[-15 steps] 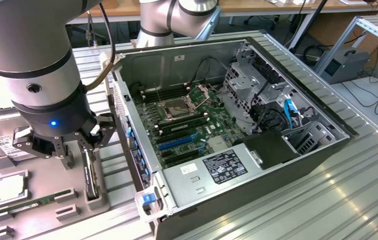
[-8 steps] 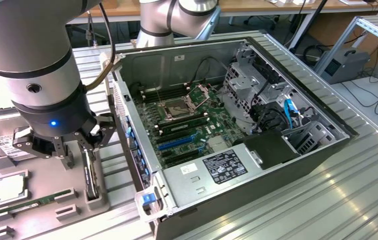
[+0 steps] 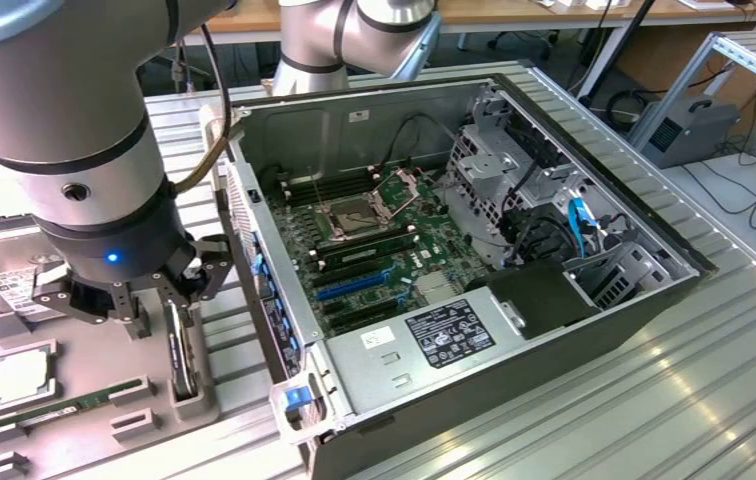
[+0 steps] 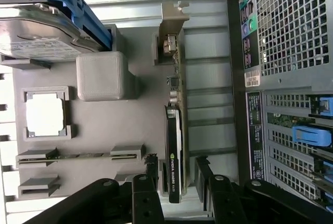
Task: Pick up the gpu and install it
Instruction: 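Pick up the gpu and move the gpu toward the slot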
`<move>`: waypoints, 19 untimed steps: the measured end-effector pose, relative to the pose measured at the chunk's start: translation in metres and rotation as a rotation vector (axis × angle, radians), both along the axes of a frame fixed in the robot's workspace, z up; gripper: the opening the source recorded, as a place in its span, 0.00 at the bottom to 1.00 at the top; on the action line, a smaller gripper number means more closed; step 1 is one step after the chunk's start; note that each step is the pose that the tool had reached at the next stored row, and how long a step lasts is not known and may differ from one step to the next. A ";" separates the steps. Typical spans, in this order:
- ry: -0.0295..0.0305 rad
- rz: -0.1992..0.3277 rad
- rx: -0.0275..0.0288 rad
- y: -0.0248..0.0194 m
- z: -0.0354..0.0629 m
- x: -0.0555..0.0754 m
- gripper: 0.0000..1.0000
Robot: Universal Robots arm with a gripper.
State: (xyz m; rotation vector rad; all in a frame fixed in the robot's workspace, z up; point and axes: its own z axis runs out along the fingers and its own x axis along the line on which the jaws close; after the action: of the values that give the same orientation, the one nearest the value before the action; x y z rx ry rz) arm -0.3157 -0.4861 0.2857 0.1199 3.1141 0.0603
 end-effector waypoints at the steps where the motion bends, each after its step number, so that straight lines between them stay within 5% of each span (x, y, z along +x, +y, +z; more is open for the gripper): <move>1: 0.0004 0.000 0.0000 0.0000 -0.0062 0.000 0.42; 8: 0.0003 0.000 0.0001 0.0000 -0.0136 0.002 0.42; 13: 0.0004 0.000 -0.0004 0.0006 -0.0282 0.002 0.42; 19: 0.0008 0.000 -0.0004 0.0096 -0.0386 0.002 0.42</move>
State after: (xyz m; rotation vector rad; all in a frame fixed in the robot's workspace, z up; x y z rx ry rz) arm -0.3139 -0.4766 0.2471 0.1197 3.1149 0.0596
